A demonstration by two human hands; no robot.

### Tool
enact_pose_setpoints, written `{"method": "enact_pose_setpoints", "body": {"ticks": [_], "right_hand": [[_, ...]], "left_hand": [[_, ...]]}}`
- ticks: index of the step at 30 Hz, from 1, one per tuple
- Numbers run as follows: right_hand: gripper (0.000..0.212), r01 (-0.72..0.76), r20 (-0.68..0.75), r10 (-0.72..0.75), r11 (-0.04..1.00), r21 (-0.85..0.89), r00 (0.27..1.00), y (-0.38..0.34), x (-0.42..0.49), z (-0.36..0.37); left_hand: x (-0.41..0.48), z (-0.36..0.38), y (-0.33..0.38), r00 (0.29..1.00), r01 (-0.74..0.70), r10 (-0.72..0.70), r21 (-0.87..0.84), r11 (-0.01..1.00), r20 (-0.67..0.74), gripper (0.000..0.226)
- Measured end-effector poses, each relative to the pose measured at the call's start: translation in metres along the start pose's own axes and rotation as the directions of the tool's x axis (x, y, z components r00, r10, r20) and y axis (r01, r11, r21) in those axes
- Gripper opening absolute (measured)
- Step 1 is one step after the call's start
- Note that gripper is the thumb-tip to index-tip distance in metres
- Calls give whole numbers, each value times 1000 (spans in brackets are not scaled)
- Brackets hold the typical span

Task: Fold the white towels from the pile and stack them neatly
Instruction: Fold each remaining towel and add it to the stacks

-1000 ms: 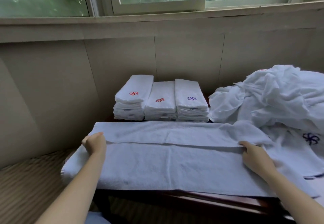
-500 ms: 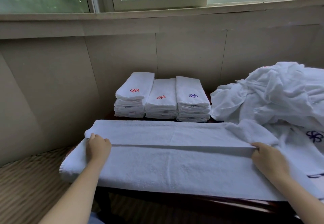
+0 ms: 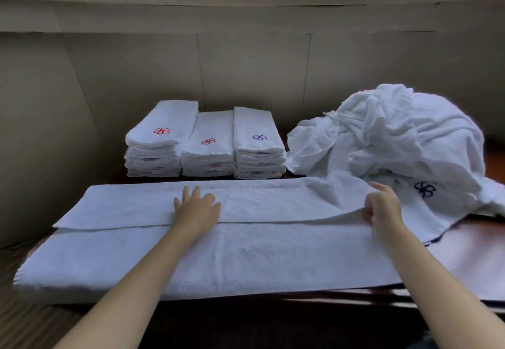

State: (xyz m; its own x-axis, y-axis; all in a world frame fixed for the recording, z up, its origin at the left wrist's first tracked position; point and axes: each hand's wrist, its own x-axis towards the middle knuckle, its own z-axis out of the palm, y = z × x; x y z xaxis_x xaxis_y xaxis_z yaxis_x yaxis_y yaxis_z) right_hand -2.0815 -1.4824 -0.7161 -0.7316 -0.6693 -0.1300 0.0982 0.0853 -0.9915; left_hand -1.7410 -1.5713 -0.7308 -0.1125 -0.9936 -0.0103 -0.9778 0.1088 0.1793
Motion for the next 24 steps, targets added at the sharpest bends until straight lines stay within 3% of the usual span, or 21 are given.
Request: {"method": "enact_pose_setpoints", "body": {"ticks": [2, 3, 6, 10, 13, 16, 19, 24], "right_hand": [[43, -136, 6, 140, 949, 284, 990, 0, 9, -5], [35, -158, 8, 166, 925, 347, 986, 0, 11, -6], [35, -156, -62, 187, 928, 338, 980, 5, 21, -8], [25, -267, -59, 275, 956, 122, 960, -3, 28, -18], [36, -295, 19, 298, 950, -101, 954, -4, 41, -23], [24, -194, 9, 200, 962, -193, 980, 1, 51, -16], [32, -28, -46, 7, 874, -486, 999, 8, 57, -11], [30, -17, 9, 22, 916, -400, 1000, 0, 66, -6]], "left_hand": [[2, 12, 52, 980, -191, 192, -33, 981, 48, 40], [3, 19, 76, 959, -270, 273, -51, 962, 72, 40], [9, 36, 135, 900, -421, 430, -106, 901, 73, 41], [30, 48, 175, 895, -440, 446, -158, 884, 6, 45], [46, 54, 175, 921, -374, 380, -88, 923, 82, 60], [49, 62, 170, 917, -374, 372, -16, 927, 144, 64], [45, 62, 167, 898, -416, 411, -1, 910, 155, 63], [36, 57, 157, 873, -465, 458, 4, 885, 168, 61]]}}
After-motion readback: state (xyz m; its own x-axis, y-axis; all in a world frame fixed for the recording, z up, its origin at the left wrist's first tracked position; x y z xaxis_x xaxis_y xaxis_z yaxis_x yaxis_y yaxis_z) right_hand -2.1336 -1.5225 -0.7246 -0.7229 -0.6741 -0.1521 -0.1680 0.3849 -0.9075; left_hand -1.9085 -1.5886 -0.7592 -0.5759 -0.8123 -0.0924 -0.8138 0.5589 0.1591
